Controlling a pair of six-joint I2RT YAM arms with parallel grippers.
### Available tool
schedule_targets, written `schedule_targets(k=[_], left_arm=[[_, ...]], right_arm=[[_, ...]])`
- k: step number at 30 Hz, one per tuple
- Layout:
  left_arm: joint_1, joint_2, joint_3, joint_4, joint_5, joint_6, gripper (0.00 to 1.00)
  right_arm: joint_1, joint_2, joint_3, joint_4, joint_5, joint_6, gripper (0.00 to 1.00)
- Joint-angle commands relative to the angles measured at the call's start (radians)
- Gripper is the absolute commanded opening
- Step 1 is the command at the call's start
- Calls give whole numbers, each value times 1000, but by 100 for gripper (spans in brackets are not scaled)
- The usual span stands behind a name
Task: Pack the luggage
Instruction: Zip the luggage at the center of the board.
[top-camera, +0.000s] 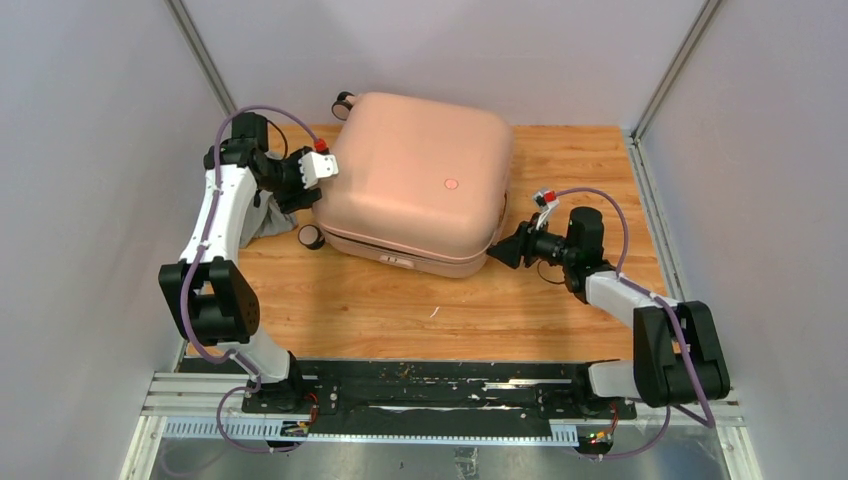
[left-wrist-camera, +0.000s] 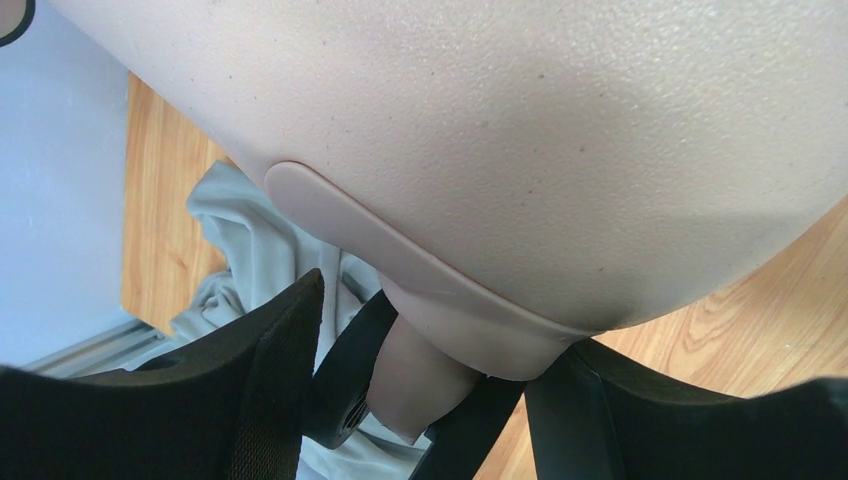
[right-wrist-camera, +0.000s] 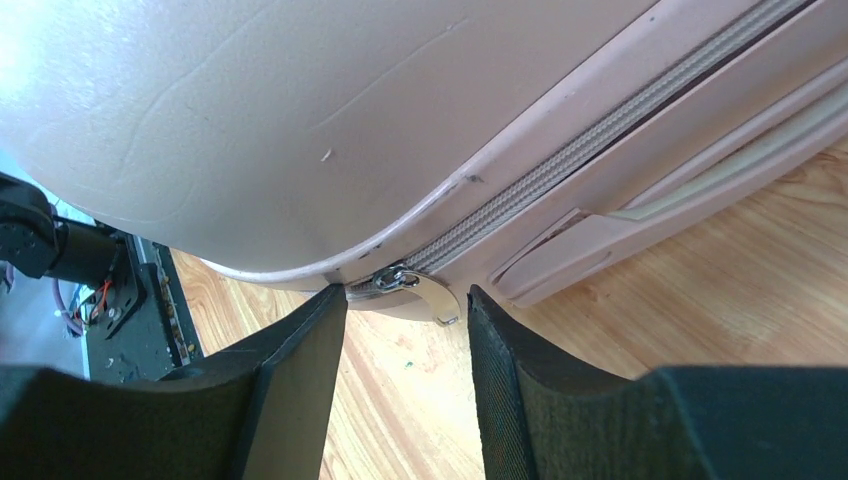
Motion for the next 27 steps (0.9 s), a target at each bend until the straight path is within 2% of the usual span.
schedule_targets(k=[1, 7, 12, 15, 20, 21, 27], left_arm=[[-5, -15, 72, 89, 106, -79, 16], [-4, -15, 71, 89, 107, -77, 16], [-6, -19, 57, 89, 115, -84, 16], [-6, -23, 51, 89, 116, -87, 16], [-6, -37, 44, 89, 116, -96, 15], [-5, -40, 43, 89, 116, -99, 14], [-6, -56, 38, 89, 121, -128, 10]], right_arm=[[32, 56, 22, 101, -68, -69, 52], [33, 89, 12, 172, -120, -77, 48], [33, 103, 7, 190, -118, -67, 40], [33, 99, 4, 189, -108, -59, 30], [33, 80, -7, 184, -66, -35, 4], [33, 74, -12, 191, -58, -28, 2], [44, 39, -47, 188, 10, -10, 0]])
